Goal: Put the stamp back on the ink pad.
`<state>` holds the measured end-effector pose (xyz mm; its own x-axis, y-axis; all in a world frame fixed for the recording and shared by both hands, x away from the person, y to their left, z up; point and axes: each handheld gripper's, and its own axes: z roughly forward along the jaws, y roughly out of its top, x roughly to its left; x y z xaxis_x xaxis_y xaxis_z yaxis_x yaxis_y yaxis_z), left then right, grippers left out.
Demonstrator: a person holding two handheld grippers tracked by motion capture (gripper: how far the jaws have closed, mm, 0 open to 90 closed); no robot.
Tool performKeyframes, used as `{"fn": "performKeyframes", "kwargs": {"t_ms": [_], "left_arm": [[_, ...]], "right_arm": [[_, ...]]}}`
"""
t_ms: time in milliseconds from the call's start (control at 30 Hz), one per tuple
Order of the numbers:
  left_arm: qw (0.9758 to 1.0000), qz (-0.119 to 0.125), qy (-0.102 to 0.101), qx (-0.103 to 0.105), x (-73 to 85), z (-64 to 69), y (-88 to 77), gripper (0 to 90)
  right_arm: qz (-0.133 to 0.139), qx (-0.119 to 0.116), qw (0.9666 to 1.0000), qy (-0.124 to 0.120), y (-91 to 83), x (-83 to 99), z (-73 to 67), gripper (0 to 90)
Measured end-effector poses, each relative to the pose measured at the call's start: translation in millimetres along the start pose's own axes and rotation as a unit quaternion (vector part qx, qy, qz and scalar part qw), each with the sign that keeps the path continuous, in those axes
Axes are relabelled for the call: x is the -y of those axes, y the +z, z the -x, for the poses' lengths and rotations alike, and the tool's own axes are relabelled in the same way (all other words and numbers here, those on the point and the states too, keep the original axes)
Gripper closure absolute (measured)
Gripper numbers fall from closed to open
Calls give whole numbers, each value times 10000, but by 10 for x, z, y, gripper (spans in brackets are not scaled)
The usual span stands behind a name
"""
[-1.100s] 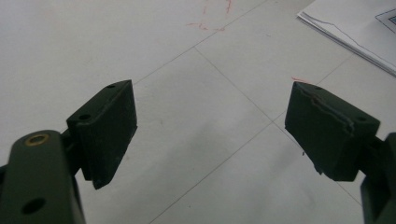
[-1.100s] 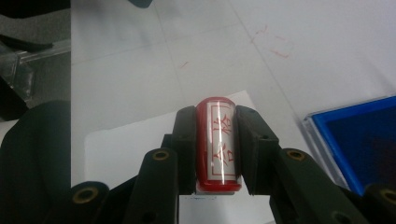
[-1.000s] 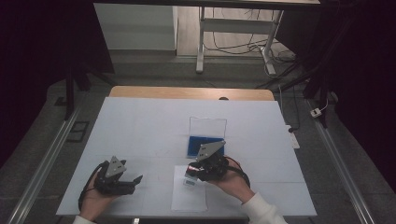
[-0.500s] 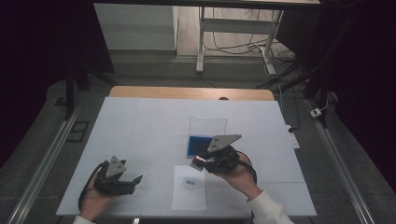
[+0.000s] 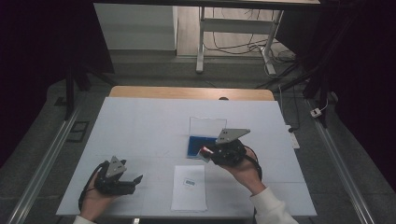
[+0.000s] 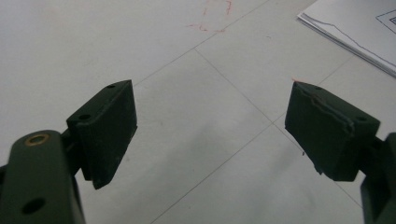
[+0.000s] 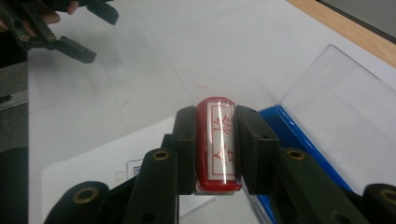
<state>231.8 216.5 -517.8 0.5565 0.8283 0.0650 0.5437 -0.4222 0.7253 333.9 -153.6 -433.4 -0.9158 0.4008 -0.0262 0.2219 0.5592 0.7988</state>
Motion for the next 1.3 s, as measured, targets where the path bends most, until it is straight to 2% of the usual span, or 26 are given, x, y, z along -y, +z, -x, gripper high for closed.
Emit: {"fn": "performKeyframes", "kwargs": {"t_ms": [167,367,500,567,733,1067,1300], "left_arm": [[10000,-8,9,8,0,4,6,169],[10000,-18,20,1,-3,10,10,169],[10000,-16,14,-14,1,15,8,169],[10000,-17,13,7,2,12,6,168],[10000,-22,28,12,0,16,9,169],[10000,-49,27,8,8,14,18,168],[10000,-55,9,0,20,5,19,168]], "right_arm": [[-7,109,9999,60,3,11,81,692],[-112,206,9996,174,65,7,252,693],[-257,373,9987,242,114,15,346,692],[-307,365,9984,307,142,32,394,692],[-515,374,9976,278,250,76,489,693],[-834,489,9951,230,489,127,604,692],[-1072,535,9927,124,638,144,594,689]]}}
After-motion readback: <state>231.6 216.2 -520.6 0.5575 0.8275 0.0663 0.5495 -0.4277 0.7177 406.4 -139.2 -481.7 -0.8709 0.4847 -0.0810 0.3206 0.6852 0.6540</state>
